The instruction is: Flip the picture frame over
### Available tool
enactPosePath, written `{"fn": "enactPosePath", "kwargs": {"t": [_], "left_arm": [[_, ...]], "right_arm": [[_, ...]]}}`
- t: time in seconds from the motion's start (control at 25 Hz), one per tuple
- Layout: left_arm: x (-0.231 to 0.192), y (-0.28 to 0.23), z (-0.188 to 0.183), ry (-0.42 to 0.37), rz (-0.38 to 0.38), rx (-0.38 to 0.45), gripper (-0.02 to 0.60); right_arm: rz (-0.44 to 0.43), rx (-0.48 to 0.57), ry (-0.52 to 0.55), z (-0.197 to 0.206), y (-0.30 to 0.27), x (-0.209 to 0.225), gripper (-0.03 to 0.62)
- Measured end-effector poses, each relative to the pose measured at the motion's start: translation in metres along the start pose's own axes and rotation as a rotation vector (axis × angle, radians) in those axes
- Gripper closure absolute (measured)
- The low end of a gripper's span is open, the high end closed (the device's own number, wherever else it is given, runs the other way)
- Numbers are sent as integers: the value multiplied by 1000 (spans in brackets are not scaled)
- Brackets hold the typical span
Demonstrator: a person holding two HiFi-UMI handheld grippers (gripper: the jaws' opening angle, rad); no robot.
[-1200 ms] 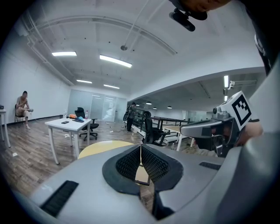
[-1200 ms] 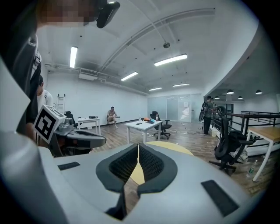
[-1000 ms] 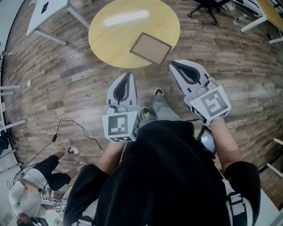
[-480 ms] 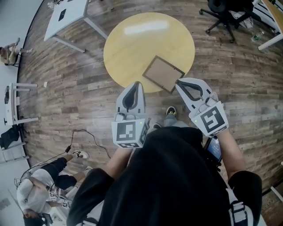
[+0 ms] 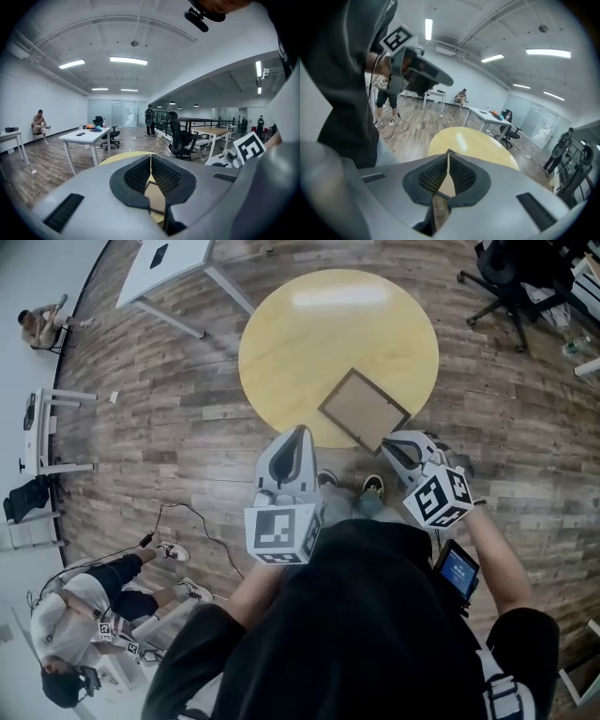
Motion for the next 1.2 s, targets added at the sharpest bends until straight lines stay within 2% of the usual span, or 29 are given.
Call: {"fn": "enactPosePath", "kwargs": {"t": [0.2,0.36,0.4,0.48,0.8,0.92,1.12,1.2], "left_arm": [[-8,1,7,12,-18,-5,558],[-15,-2,8,6,-13,-8,558],[-17,-2,6,2,-13,-5,558],[-23,-1,5,-6,-22,-4,558],[-42,12,24,5,-91,-35,558],[-48,18,32,7,-110,-53,558],[-54,24,39,11,-126,-70,558],[-56,24,39,13,-130,-69,558]], "right_arm": [[-167,-154,151,54,-38,-42,572],[-229,-238,215,91,-59,-58,568],[-244,-252,233,98,-62,-63,556],[-265,-271,285,109,-66,-70,474],[-232,-320,561,147,-94,-84,394],[-212,-319,636,153,-107,-91,382],[-127,-266,770,146,-120,-90,385],[-107,-248,774,143,-121,-90,432]]}}
Point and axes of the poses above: the fingertips, and each gripper's own axes: y backward along the fingers, x to its right, z out of its underside, the point moved 1 cm from there along y, backward along the fingers, and after that the axes turned 7 degrees about x, right-handed, at the moved point
